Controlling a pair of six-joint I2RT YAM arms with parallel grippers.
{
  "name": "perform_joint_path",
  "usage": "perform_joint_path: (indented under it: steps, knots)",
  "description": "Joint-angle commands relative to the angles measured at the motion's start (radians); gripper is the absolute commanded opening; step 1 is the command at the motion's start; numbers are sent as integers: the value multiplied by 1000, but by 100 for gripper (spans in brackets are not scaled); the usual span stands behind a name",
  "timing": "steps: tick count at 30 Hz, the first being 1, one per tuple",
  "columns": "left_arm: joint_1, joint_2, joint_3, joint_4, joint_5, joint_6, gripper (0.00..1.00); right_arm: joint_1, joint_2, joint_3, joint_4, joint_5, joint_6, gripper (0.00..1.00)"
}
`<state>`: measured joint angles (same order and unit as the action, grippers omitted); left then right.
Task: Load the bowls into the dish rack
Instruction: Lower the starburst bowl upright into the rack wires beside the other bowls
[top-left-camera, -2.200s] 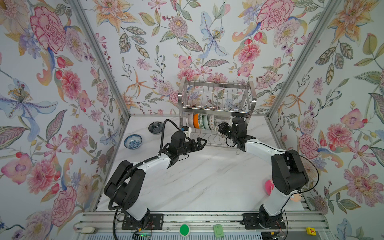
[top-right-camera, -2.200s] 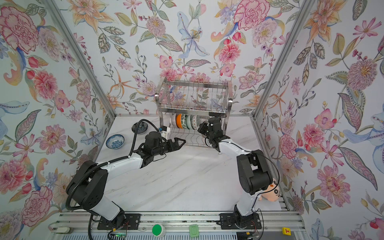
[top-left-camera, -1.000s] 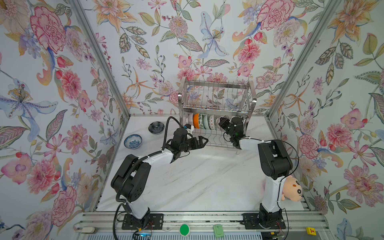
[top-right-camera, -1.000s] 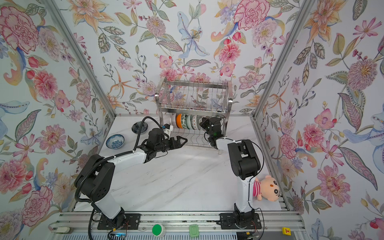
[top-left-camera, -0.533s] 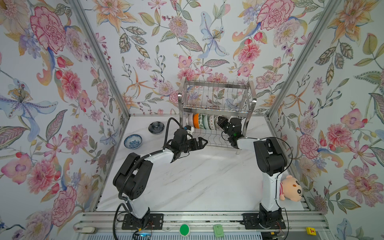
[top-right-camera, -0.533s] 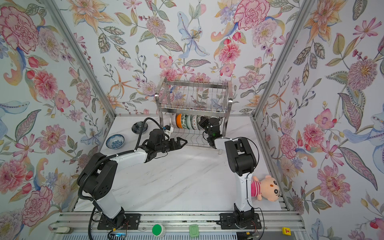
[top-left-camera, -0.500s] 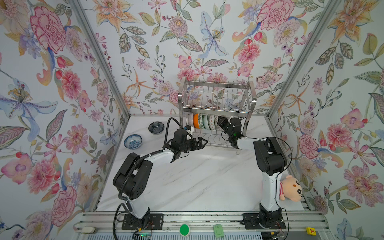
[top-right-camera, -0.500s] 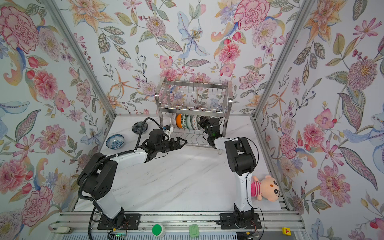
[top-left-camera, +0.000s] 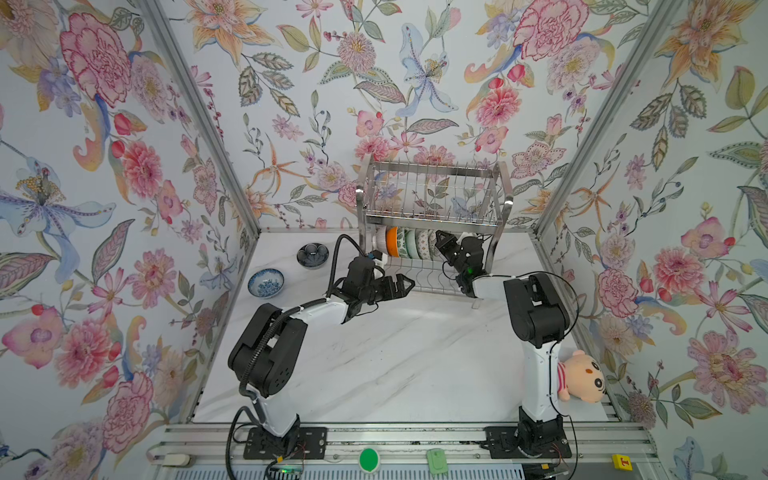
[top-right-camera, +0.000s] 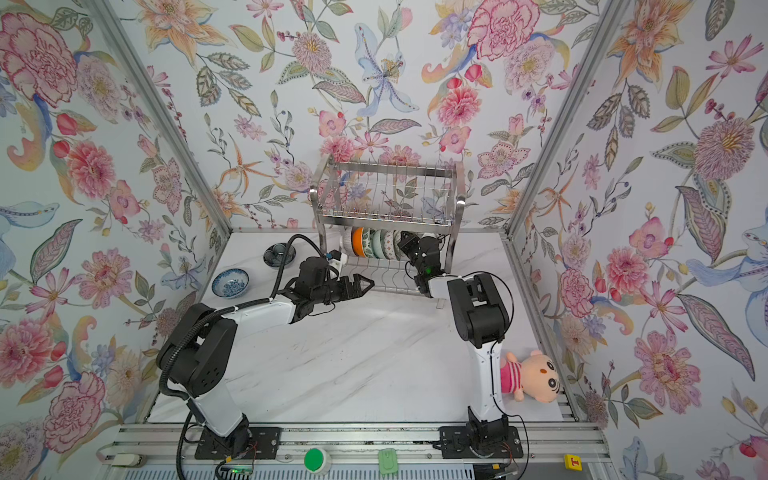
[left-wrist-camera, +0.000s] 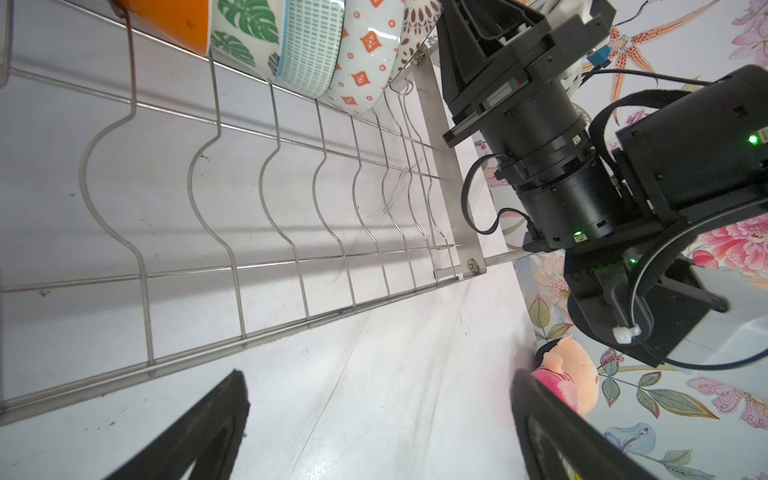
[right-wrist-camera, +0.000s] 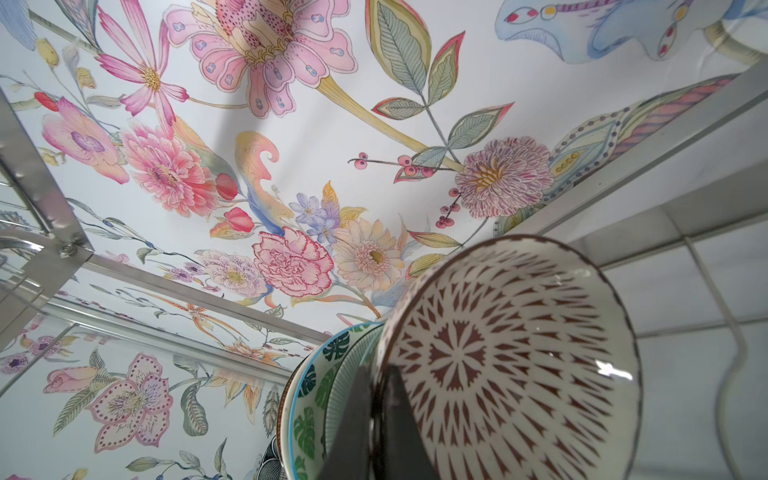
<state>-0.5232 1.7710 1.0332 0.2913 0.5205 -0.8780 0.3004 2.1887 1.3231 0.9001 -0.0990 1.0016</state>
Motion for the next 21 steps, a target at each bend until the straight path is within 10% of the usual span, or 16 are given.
perform_joint_path:
  steps: [1, 21]
  knots:
    - [8, 21, 28, -11, 19, 17, 99, -3, 19, 40, 113, -22, 25, 0]
    - [7, 27, 37, -29, 16, 27, 99, -7, 59, 18, 263, -36, 86, 0]
